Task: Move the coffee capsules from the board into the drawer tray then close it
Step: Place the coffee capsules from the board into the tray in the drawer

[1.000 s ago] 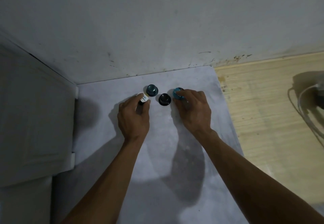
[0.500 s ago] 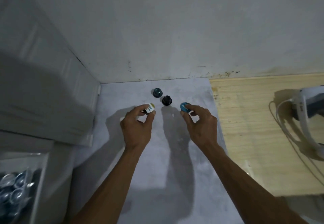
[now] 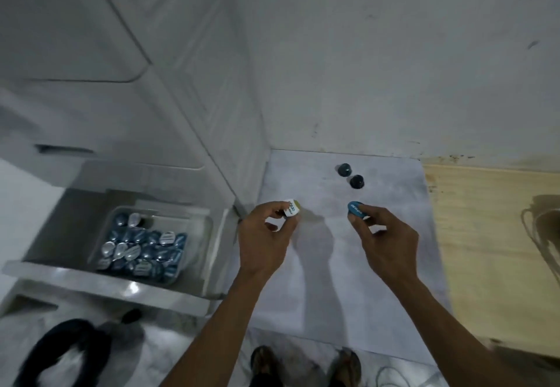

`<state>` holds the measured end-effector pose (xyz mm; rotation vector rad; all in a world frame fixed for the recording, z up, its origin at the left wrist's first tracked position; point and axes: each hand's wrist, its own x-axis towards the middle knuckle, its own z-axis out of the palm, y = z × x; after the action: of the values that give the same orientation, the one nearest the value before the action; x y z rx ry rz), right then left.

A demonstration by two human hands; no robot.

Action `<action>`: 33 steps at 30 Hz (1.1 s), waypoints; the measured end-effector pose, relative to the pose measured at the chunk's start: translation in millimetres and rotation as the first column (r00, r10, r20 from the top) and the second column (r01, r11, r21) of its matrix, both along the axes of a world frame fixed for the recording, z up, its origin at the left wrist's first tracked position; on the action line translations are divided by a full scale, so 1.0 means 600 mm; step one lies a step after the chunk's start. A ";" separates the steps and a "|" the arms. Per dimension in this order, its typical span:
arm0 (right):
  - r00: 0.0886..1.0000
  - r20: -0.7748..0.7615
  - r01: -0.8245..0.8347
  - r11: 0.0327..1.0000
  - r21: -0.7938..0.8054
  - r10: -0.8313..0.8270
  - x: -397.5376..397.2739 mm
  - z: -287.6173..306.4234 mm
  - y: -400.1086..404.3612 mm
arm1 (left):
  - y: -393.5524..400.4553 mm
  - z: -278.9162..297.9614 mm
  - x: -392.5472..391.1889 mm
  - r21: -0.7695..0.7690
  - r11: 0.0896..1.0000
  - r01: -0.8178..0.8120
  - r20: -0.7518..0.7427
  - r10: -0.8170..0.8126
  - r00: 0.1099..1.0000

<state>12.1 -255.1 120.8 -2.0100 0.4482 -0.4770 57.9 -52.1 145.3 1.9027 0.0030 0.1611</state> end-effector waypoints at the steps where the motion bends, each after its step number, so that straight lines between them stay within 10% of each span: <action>1: 1.000 0.010 -0.022 1.000 0.016 0.022 0.002 0.007 0.021 | 0.024 0.005 0.002 0.017 1.000 -0.006 0.018 0.006 1.000; 15: 0.961 0.122 -0.250 0.968 0.014 0.246 0.049 0.033 0.435 | 0.458 0.015 0.061 0.181 0.982 0.061 0.053 -0.072 0.996; 33: 0.834 -0.353 -0.498 0.854 -0.150 0.425 0.219 -0.053 0.620 | 0.604 -0.107 0.219 0.546 0.794 0.269 -0.200 -0.188 0.962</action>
<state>143.3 117.0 88.7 -2.3421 0.0695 0.0999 189.5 310.5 81.0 2.4935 -0.2070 -0.1569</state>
